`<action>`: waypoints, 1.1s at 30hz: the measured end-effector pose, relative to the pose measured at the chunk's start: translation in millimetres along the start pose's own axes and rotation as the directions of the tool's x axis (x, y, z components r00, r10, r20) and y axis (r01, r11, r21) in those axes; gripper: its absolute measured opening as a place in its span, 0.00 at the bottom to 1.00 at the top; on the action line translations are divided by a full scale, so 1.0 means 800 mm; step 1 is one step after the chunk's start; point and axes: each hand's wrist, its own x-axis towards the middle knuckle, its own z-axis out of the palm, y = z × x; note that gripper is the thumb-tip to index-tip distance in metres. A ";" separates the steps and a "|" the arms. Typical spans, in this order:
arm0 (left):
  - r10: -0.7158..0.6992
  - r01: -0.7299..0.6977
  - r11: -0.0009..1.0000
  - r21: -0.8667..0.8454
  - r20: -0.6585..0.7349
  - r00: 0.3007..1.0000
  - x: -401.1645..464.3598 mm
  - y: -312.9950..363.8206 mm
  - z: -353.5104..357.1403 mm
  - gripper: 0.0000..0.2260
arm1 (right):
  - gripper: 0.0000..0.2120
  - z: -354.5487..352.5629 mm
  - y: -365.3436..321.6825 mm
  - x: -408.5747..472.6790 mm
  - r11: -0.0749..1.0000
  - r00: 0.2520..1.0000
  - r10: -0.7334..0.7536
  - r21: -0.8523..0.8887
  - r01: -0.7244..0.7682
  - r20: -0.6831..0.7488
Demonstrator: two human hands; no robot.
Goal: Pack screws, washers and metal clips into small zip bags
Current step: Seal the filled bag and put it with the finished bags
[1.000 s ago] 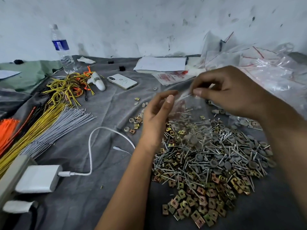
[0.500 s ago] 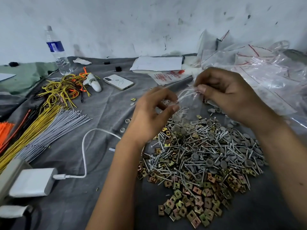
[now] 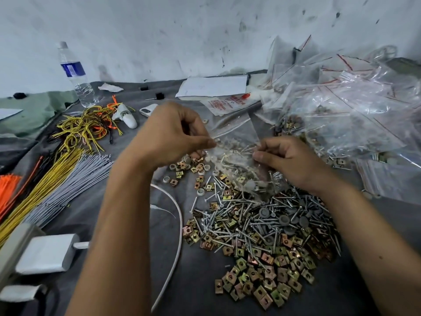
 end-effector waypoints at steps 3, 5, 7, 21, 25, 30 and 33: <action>-0.008 0.010 0.999 -0.035 0.059 0.998 0.008 0.002 -0.003 0.09 | 0.10 -0.005 -0.003 -0.002 0.999 0.999 0.000 0.045 -0.003 0.051; -0.053 0.056 0.998 -0.017 0.131 0.990 0.013 -0.001 0.008 0.09 | 0.13 -0.004 -0.003 0.004 0.989 0.999 0.031 0.144 -0.033 0.020; -0.099 0.098 0.995 0.015 0.168 0.981 0.018 -0.008 0.023 0.08 | 0.13 0.002 0.000 0.015 0.977 0.997 0.063 0.207 -0.051 -0.050; 0.004 -0.020 0.990 -0.139 -0.113 0.994 0.014 -0.052 0.068 0.10 | 0.04 0.005 0.028 0.023 0.991 0.933 -0.132 -0.044 0.125 -0.336; 0.040 -0.073 0.983 -0.166 -0.191 0.981 0.011 -0.067 0.081 0.13 | 0.03 0.005 0.027 0.018 0.968 0.918 -0.215 -0.200 0.153 -0.334; 0.184 -0.158 0.976 0.153 -0.175 0.967 0.016 -0.059 0.099 0.14 | 0.05 0.012 0.020 0.018 0.886 0.913 -0.329 -0.413 0.211 -0.240; 0.255 -0.222 0.958 0.183 -0.183 0.949 0.019 -0.052 0.113 0.05 | 0.05 0.019 0.016 0.019 0.828 0.912 -0.380 -0.496 0.261 -0.154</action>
